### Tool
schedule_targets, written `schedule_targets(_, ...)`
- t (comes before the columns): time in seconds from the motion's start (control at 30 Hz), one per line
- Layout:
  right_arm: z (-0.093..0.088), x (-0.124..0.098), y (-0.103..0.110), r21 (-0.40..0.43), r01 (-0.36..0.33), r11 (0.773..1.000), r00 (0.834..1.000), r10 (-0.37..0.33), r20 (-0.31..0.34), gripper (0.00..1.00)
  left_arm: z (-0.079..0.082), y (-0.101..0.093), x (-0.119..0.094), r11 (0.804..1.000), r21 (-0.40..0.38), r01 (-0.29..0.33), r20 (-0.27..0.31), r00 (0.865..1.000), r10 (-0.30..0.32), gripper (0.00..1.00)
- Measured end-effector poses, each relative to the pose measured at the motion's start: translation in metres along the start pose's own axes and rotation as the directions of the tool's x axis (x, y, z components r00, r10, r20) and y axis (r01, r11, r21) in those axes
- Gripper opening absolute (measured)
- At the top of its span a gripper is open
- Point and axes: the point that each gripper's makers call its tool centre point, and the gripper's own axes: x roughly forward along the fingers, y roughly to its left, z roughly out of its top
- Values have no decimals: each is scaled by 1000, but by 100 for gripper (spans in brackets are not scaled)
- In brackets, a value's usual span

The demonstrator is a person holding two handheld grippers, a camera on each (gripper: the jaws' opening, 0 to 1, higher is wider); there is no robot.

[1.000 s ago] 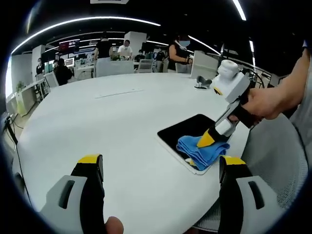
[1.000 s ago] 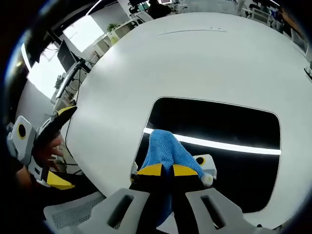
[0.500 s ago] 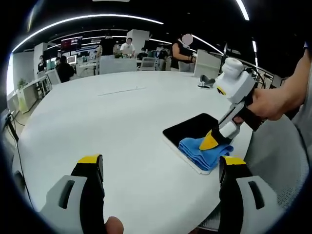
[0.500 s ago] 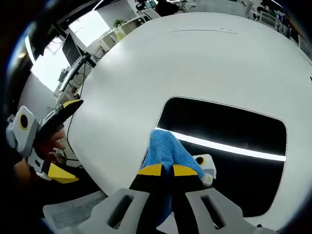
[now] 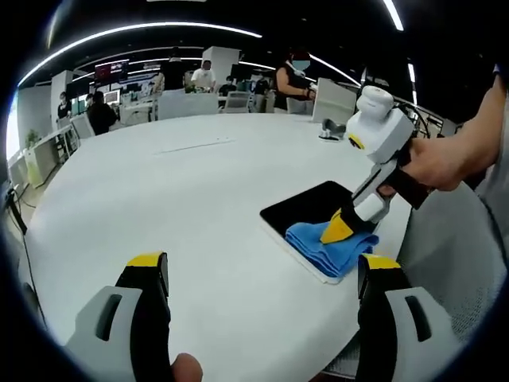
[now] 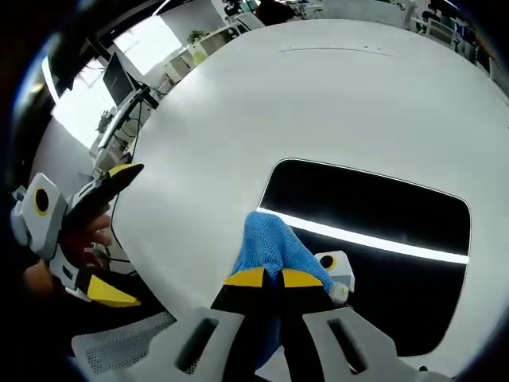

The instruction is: Wipe the mirror surface with the cleaning cloth until all visible marks leave the cleaned area.

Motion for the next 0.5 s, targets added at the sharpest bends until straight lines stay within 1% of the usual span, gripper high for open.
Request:
schedule_targets(0.13, 0, -1, 0, -31, 8, 999, 1000, -8, 3, 0, -2, 4, -1, 1000, -2, -7, -4, 1000, 7, 99)
schedule_targets(0.4, 1, 0, 0, -38, 7, 999, 1000, -7, 8, 0, 2, 7, 1, 1000, 1, -5, -2, 1000, 5, 99)
schedule_targets(0.5, 1, 0, 0, -35, 4, 999, 1000, -4, 7, 0, 0, 7, 4, 1000, 2, -4, -6, 1000, 4, 99)
